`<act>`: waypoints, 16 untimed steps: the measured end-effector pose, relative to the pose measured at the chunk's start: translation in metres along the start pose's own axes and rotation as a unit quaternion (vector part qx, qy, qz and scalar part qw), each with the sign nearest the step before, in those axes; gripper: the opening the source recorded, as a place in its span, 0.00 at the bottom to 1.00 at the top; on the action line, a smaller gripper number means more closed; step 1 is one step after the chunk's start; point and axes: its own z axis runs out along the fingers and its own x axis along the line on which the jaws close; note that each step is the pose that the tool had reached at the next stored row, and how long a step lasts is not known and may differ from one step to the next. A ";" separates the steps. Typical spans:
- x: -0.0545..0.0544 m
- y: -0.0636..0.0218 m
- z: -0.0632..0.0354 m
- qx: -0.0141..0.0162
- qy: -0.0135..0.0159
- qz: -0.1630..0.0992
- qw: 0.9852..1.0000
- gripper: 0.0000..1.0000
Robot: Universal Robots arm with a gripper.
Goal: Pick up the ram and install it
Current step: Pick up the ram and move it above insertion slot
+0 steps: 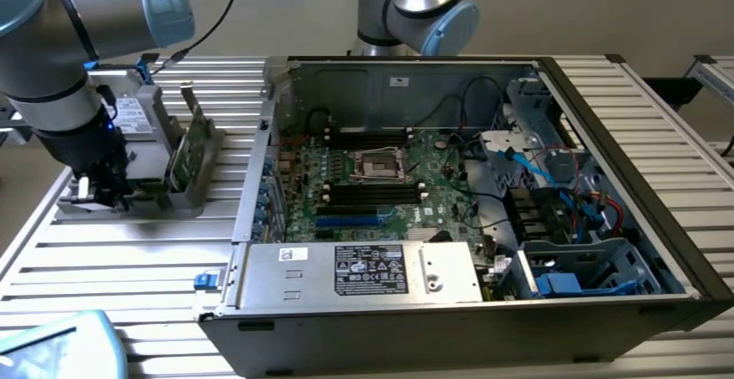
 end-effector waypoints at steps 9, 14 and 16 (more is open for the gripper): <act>0.000 0.0000 0.0000 0.000 0.000 0.000 1.000 0.15; 0.000 0.0000 0.0000 0.000 0.000 0.000 1.000 0.15; 0.000 0.0000 0.0000 0.000 0.000 0.000 1.000 0.15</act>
